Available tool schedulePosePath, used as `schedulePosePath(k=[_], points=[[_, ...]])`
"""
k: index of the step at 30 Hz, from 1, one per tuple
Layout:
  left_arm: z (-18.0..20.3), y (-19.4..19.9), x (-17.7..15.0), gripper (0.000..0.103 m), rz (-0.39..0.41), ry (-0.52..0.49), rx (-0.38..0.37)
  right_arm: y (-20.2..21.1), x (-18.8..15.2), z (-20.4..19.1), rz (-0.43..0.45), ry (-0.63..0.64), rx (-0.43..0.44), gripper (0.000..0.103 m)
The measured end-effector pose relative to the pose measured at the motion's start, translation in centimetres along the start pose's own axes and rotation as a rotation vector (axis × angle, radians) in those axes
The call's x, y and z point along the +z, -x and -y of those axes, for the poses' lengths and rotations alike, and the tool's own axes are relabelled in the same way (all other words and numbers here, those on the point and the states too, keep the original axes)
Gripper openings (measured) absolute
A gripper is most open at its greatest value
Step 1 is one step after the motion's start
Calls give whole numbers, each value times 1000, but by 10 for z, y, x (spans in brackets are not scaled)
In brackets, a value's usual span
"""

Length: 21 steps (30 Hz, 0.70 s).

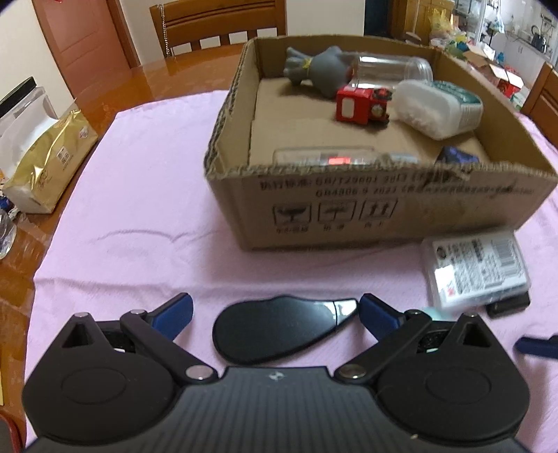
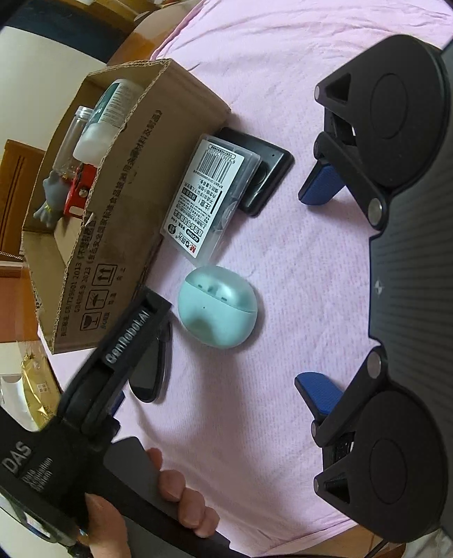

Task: Organize rigid objects
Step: 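Grasp the black oval case with left tool while right tool grasps the blue case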

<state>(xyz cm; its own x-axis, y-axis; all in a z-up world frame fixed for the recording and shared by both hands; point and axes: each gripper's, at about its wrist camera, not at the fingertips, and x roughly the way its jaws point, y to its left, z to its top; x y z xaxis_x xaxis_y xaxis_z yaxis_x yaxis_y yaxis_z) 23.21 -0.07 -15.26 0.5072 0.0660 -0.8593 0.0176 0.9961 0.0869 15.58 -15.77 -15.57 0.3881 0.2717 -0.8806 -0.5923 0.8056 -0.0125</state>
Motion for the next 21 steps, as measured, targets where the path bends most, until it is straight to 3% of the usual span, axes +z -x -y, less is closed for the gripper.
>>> schedulePosePath(k=[6,13,21], points=[[-15,7,-14,102,3,9,25,6,-7,-2,20,5,2,103],[-35,3,-23,102,9,57,-62,8,-10,-4,38,-8,-7,103],[-38,0,-18,101,19,-46,-133,6,-7,-13,42,-69,-44,103]])
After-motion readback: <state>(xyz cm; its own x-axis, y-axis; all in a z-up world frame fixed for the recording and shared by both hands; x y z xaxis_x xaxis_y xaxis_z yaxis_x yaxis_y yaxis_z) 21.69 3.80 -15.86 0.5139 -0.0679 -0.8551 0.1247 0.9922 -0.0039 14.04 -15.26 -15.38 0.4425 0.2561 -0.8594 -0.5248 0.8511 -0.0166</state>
